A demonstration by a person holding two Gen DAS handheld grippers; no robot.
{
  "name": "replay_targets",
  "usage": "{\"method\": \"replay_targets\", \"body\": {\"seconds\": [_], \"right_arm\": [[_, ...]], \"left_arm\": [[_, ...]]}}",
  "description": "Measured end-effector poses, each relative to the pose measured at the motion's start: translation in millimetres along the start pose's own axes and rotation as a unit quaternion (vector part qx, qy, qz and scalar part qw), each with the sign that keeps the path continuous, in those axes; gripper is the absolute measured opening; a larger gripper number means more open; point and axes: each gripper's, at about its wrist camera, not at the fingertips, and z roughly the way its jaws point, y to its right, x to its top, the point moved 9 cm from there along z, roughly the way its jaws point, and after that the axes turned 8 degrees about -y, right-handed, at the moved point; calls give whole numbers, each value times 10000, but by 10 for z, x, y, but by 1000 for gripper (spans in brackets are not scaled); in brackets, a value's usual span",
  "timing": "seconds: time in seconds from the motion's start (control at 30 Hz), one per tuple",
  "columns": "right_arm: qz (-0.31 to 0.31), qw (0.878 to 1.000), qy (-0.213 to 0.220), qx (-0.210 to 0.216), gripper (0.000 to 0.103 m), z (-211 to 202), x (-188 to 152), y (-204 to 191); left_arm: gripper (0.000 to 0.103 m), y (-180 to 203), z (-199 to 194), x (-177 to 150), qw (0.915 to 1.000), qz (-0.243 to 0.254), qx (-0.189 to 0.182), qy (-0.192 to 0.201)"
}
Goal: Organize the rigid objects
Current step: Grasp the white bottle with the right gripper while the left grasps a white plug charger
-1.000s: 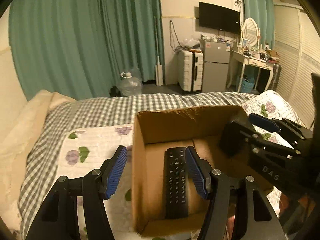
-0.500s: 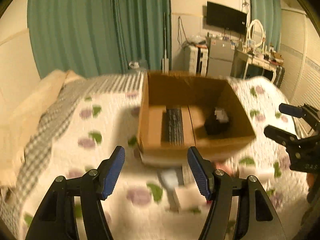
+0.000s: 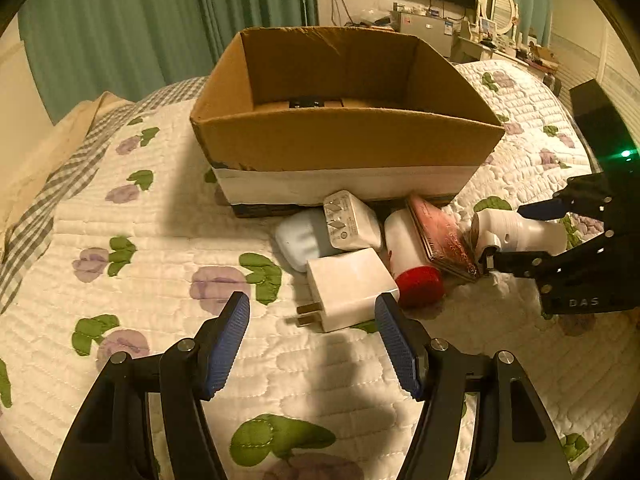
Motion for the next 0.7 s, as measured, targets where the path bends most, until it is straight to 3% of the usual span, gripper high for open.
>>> {"method": "replay_targets", "body": {"seconds": [0.2, 0.33, 0.5, 0.7], "right_arm": [[-46, 9999, -19, 100, 48, 54, -3, -47], [-52, 9989, 427, -209, 48, -226, -33, -110], [357, 9938, 1046, -131, 47, -547, 34, -153], [614, 9914, 1155, -65, 47, -552, 76, -46]], "left_arm": [[68, 42, 85, -32, 9999, -29, -94, -117], [68, 75, 103, -32, 9996, -63, -233, -170], [68, 145, 190, -24, 9990, -70, -322, -297], [68, 216, 361, -11, 9987, -37, -263, -437]]}}
